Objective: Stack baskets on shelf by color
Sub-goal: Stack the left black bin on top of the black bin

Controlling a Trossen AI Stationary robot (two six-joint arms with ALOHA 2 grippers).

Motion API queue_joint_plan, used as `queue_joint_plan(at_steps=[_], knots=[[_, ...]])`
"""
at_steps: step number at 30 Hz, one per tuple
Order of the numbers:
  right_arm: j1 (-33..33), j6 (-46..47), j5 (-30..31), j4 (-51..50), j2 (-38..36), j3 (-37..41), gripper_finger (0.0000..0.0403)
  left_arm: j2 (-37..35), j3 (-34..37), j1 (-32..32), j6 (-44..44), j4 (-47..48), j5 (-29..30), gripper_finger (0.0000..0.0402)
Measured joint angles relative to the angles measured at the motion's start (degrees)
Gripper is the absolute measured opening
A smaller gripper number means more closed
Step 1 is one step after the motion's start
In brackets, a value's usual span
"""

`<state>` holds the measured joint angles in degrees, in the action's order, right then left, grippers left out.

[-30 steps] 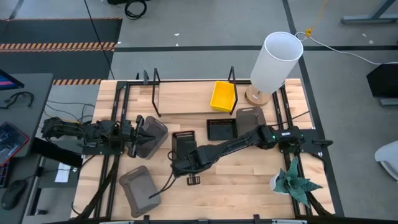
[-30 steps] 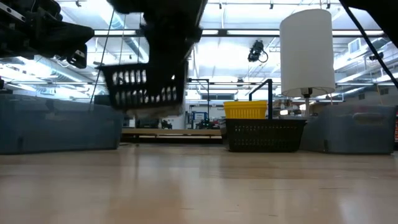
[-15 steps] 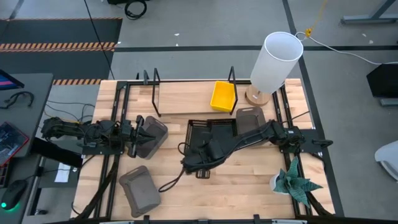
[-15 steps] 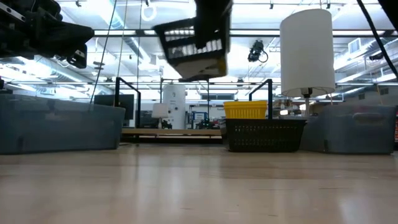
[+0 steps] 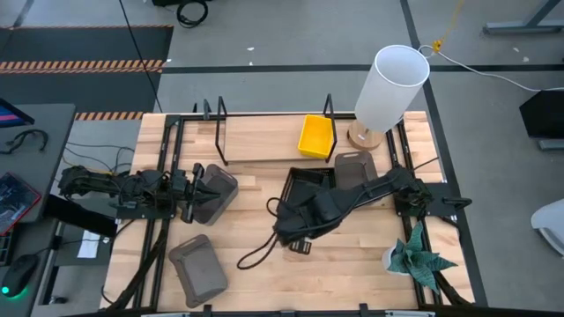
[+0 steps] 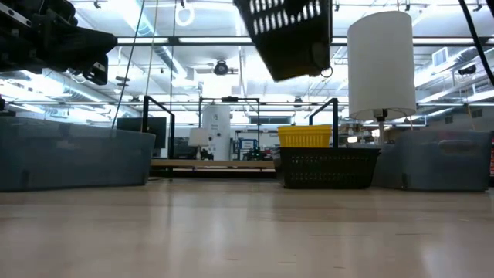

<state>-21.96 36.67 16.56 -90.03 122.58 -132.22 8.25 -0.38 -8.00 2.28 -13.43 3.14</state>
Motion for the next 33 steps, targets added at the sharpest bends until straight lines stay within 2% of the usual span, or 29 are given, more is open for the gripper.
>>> queue_joint_plan(at_steps=[6,10,13,20,28,33], knots=[[-0.4,5.4,5.0,0.0,-4.2,0.0,0.0005,0.0,0.0,0.0,0.0,0.0,0.0,0.0029],[-0.3,5.4,7.3,0.1,-5.7,0.1,0.0005,0.0,0.0,0.0,0.0,0.0,0.0,0.0035],[-0.2,5.4,7.6,0.1,-6.9,3.2,0.0005,0.0,0.0,0.0,0.0,0.0,0.0,0.0038],[0.8,8.6,7.8,2.6,-13.0,19.8,0.0005,0.0,0.0,0.0,0.0,0.0,0.0,0.0032],[2.1,14.4,7.6,22.0,-25.4,39.9,0.0005,0.0,0.0,0.0,0.0,0.0,0.0,0.0031],[4.1,17.6,6.2,33.0,-31.3,49.7,0.0006,0.0,0.0,0.0,0.0,0.0,0.0,0.0036]])
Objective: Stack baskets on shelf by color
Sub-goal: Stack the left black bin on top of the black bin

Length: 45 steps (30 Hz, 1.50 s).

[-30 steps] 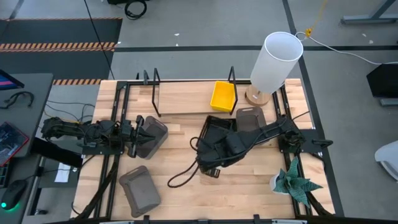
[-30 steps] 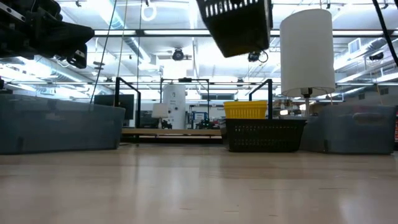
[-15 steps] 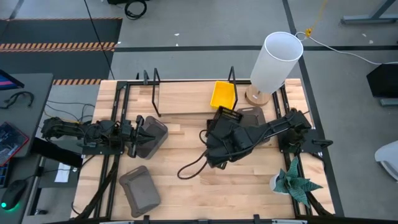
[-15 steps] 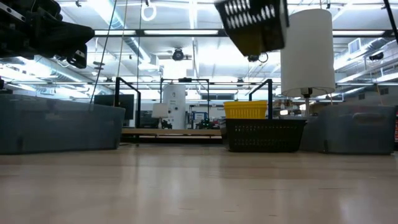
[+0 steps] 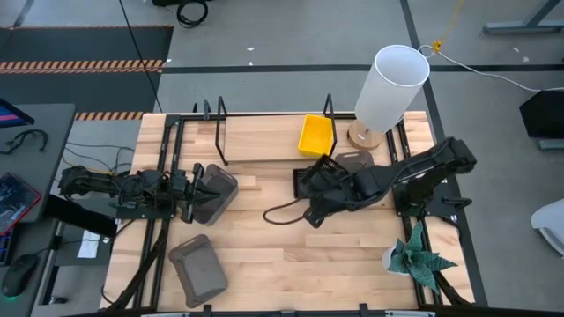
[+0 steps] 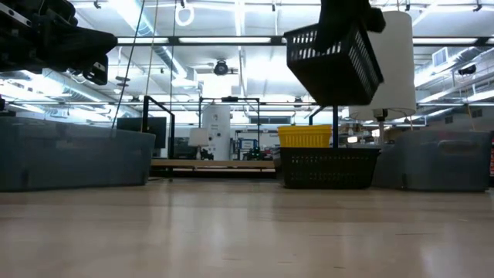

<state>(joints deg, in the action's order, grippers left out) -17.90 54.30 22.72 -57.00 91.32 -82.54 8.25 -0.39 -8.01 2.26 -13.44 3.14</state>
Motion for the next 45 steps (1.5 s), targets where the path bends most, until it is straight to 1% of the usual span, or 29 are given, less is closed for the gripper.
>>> queue_joint_plan(at_steps=[5,8,11,15,19,25,32,37,45], knots=[[2.1,3.7,-1.6,9.2,-3.2,6.5,0.0007,0.0,0.0,0.0,0.0,0.0,0.0,0.0028],[3.3,4.9,-1.8,14.6,-3.6,8.2,0.0007,0.0,0.0,0.0,0.0,0.0,0.0,0.0025],[4.6,4.9,-1.6,17.5,-3.4,9.3,0.0008,0.0,0.0,0.0,0.0,0.0,0.0,0.0024],[5.9,8.5,-1.1,21.7,-3.3,12.1,0.0008,0.0,0.0,0.0,0.0,0.0,0.0,0.0029],[6.1,12.6,1.3,22.5,-3.3,14.4,0.0008,0.0,0.0,0.0,0.0,0.0,0.0,0.0035],[6.1,17.4,1.7,24.6,-3.2,18.1,0.0009,0.0,0.0,0.0,0.0,0.0,0.0,0.0031],[6.5,17.5,2.2,24.9,-3.2,19.7,0.0014,0.0,0.0,0.0,0.0,0.0,0.0,0.0026],[7.5,14.9,2.5,24.9,-3.2,19.7,0.0036,0.0,0.0,0.0,0.0,0.0,0.0,0.0033],[8.2,12.7,2.4,25.1,-3.2,19.7,0.0091,0.0,0.0,0.0,0.0,0.0,0.0,0.0032]])
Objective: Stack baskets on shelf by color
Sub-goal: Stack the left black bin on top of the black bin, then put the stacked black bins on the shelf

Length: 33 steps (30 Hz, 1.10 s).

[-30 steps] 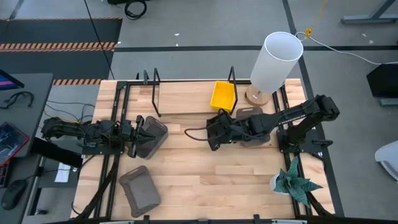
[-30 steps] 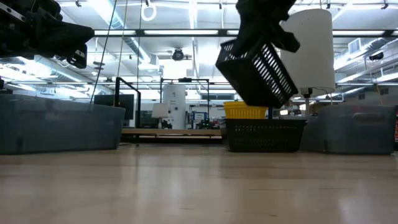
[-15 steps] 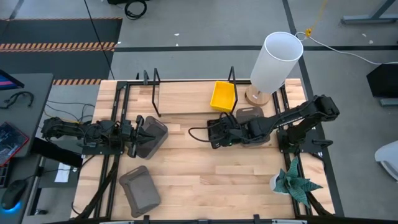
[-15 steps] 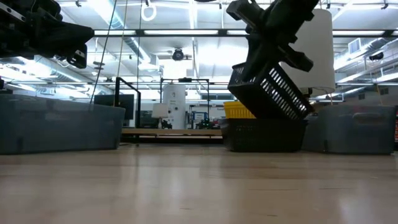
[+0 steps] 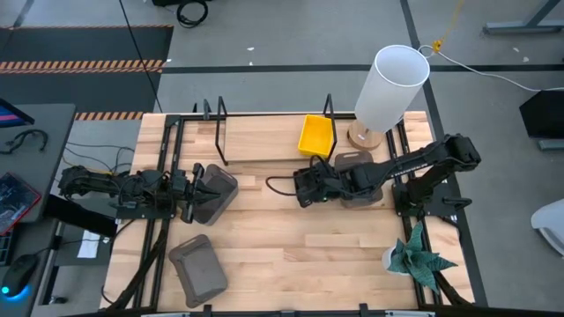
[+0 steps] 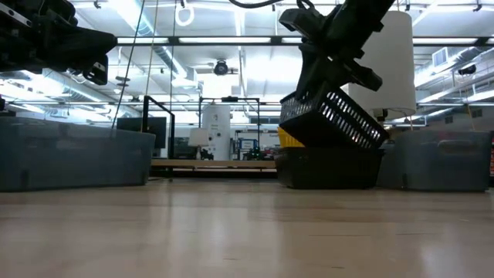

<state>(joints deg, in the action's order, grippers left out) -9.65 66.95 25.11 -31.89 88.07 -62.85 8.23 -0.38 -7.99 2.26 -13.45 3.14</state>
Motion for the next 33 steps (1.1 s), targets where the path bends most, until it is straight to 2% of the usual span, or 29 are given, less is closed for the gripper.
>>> queue_joint_plan(at_steps=[7,14,18,22,29,33], knots=[[0.7,-2.9,-0.9,1.2,0.0,0.0,0.0127,0.0,0.0,0.0,0.0,0.0,0.0,0.0025],[1.2,-6.3,1.2,1.0,0.0,0.0,0.0129,0.0,0.0,0.0,0.0,0.0,0.0,0.0033],[1.2,-11.0,-1.9,1.7,0.0,0.0,0.0129,0.0,0.0,0.0,0.0,0.0,0.0,0.0036],[0.9,-11.8,-3.7,3.9,0.1,0.0,0.0129,0.0,0.0,0.0,0.0,0.0,0.0,0.0031],[0.8,-14.8,-3.9,4.6,6.4,-2.4,0.0128,0.0,0.0,0.0,0.0,-0.4,0.0,0.0032],[2.9,-17.6,-7.4,4.4,12.2,-5.8,0.0128,0.1,0.0,0.0,0.0,-0.6,0.0,0.0038]])
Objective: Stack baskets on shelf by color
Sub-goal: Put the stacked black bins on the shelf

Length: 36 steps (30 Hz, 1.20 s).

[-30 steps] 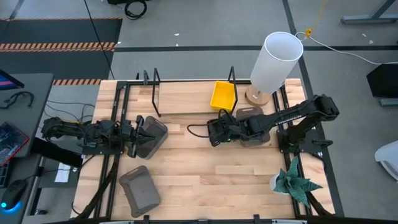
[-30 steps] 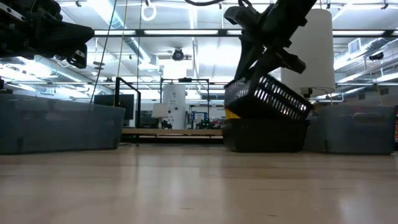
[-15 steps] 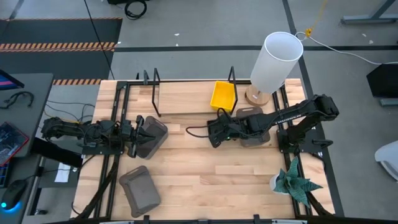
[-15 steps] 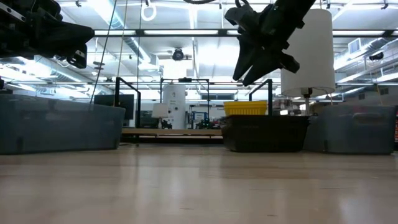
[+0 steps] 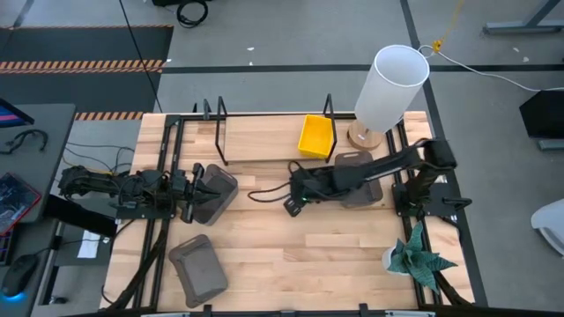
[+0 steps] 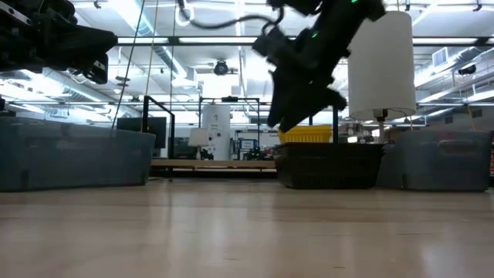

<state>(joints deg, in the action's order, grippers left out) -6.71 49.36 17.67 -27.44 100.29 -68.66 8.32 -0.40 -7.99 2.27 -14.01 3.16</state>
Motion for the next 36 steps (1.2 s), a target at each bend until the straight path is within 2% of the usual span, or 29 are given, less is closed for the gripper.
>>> queue_joint_plan(at_steps=[5,10,20,28,36], knots=[[2.7,-4.8,-2.7,-3.3,4.7,-5.1,0.0133,-0.1,0.0,0.0,0.0,0.2,0.0,0.0036],[3.4,-7.6,-1.3,-8.6,5.6,-9.2,0.0148,-0.1,0.0,0.0,0.0,0.4,0.0,0.0029],[3.3,-5.6,1.1,-13.1,5.7,-7.6,0.0193,-0.1,0.0,0.0,0.0,0.5,0.0,0.0038],[3.9,-5.6,-0.8,-4.6,5.6,-3.1,0.0200,-0.1,0.0,0.0,0.0,0.5,0.0,0.0032],[4.7,-5.5,-1.1,-0.7,5.6,-0.6,0.0177,-0.1,0.0,0.0,0.0,0.6,0.0,0.0032]])
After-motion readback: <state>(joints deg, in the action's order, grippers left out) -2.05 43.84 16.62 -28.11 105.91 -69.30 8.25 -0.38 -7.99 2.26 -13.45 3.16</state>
